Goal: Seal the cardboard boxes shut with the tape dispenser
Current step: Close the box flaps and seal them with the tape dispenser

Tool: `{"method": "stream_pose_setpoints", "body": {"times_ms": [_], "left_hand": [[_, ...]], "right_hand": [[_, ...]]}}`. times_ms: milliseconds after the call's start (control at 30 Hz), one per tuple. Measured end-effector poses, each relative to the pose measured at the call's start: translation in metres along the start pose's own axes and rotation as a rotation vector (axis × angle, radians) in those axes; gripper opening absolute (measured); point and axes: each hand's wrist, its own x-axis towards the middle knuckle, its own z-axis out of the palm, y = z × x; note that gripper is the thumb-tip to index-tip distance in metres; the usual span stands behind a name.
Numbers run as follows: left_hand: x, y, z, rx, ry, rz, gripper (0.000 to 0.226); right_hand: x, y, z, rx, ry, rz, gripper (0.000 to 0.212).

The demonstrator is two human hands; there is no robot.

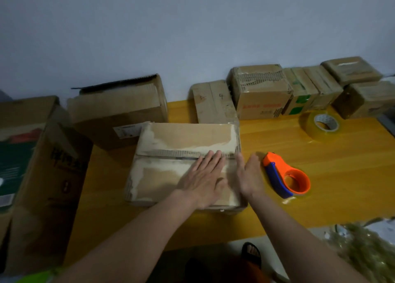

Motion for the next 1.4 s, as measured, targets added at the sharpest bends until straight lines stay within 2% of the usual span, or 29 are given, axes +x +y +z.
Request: {"method": "stream_pose_setpoints", "body": {"times_ms": [33, 67, 100, 133, 167, 233, 433, 533, 667, 800, 900, 967, 1033, 1133, 1200, 1267, 1333, 1400], "left_hand": [[-0.002, -0.004, -0.002, 0.011, 0.005, 0.018, 0.065], [-0.005, -0.009, -0.003, 0.026, 0.007, 0.028, 0.065], [-0.008, -0.015, -0.002, 0.035, 0.006, 0.02, 0.065], [-0.012, -0.023, -0.001, 0.03, 0.007, -0.008, 0.066], [-0.016, -0.033, 0.001, 0.015, 0.011, -0.052, 0.068], [-0.026, -0.06, 0.007, 0.007, 0.013, -0.138, 0.075], [-0.058, -0.137, 0.02, 0.015, 0.093, -0.358, 0.089], [-0.061, -0.14, 0.023, -0.085, 0.127, -0.496, 0.092], [-0.068, -0.119, 0.025, -0.349, 0.194, -0.735, 0.106], [-0.075, -0.123, 0.023, -0.715, 0.301, -0.899, 0.121], [-0.071, -0.139, 0.023, -0.98, 0.323, -0.895, 0.084], [-0.067, -0.148, 0.022, -1.086, 0.273, -0.892, 0.078], [-0.067, -0.159, 0.021, -1.153, 0.185, -0.896, 0.076], [-0.074, -0.173, 0.019, -1.26, 0.02, -0.887, 0.08], [-0.078, -0.179, 0.011, -1.218, -0.057, -0.86, 0.08], [-0.074, -0.179, -0.004, -1.089, -0.047, -0.88, 0.09], [-0.066, -0.168, -0.02, -0.795, 0.064, -0.904, 0.109], [-0.064, -0.14, -0.027, -0.513, 0.263, -0.792, 0.105]], "right_hand": [[-0.007, -0.004, 0.004, -0.115, 0.11, -0.201, 0.064], [-0.013, -0.007, 0.008, -0.222, 0.116, -0.387, 0.063], [-0.017, -0.007, 0.012, -0.354, 0.055, -0.504, 0.062], [-0.02, -0.006, 0.016, -0.511, -0.01, -0.544, 0.064], [-0.021, -0.004, 0.02, -0.665, -0.043, -0.542, 0.067], [-0.018, -0.003, 0.021, -0.8, -0.046, -0.517, 0.074], [-0.016, -0.003, 0.021, -0.839, -0.051, -0.533, 0.077], [-0.015, -0.005, 0.021, -0.853, -0.061, -0.528, 0.076], [-0.021, -0.002, 0.019, -0.906, 0.002, -0.548, 0.077], [-0.025, 0.0, 0.014, -0.76, 0.02, -0.567, 0.077], [-0.026, -0.003, 0.015, -0.49, 0.069, -0.483, 0.085], [-0.022, -0.008, 0.015, -0.245, 0.066, -0.315, 0.086], [-0.016, -0.012, 0.011, -0.04, 0.06, -0.141, 0.068], [-0.024, -0.014, 0.013, 0.075, 0.042, -0.057, 0.037], [-0.036, -0.01, 0.019, 0.126, 0.031, -0.029, 0.038], [-0.042, -0.009, 0.019, 0.178, -0.004, 0.033, 0.05], [-0.035, -0.013, 0.011, 0.122, 0.031, 0.014, 0.069], [-0.02, -0.023, 0.001, -0.043, 0.106, -0.121, 0.07]]}}
